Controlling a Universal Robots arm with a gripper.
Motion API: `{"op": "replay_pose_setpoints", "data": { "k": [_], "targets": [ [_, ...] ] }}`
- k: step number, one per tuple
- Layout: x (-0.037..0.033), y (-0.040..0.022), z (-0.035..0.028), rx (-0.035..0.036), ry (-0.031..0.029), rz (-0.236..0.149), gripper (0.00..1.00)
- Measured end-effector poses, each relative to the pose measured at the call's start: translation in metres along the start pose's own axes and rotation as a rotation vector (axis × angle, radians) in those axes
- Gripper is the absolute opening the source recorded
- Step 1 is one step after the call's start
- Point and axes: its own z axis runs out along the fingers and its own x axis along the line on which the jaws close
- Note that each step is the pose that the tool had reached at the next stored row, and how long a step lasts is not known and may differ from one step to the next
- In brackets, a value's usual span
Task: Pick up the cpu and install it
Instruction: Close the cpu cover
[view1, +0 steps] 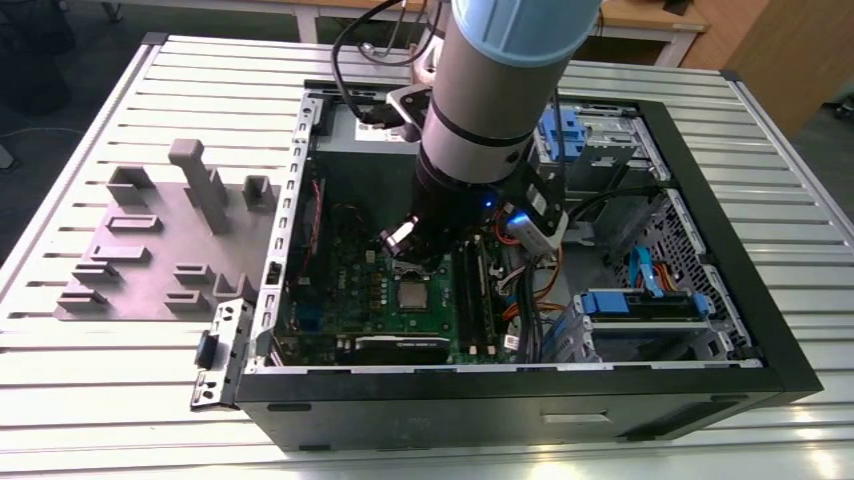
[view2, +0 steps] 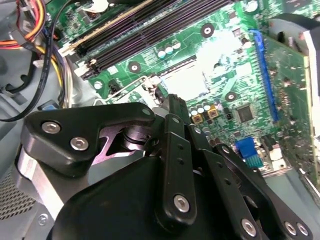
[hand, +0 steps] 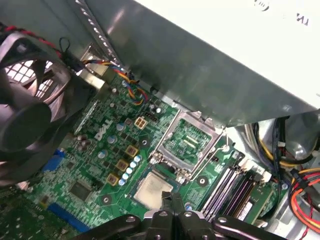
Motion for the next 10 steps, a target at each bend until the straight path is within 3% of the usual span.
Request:
{"op": "replay_pose_setpoints", "data": {
  "k": [3,6,7,10],
  "targets": [
    [-0.0011,0.0017,0.0003,0.0045,-0.0100,-0.001,0.11],
    [-0.0018,0.0028,0.0004,0.0184,-0.0316,-0.004,0.11],
    [-0.0018,0.0028,0.0006,0.0208,-0.0348,-0.010,0.11],
    [-0.0019,0.0029,0.0011,0.0221,-0.0315,-0.057,0.11]
  ]
}}
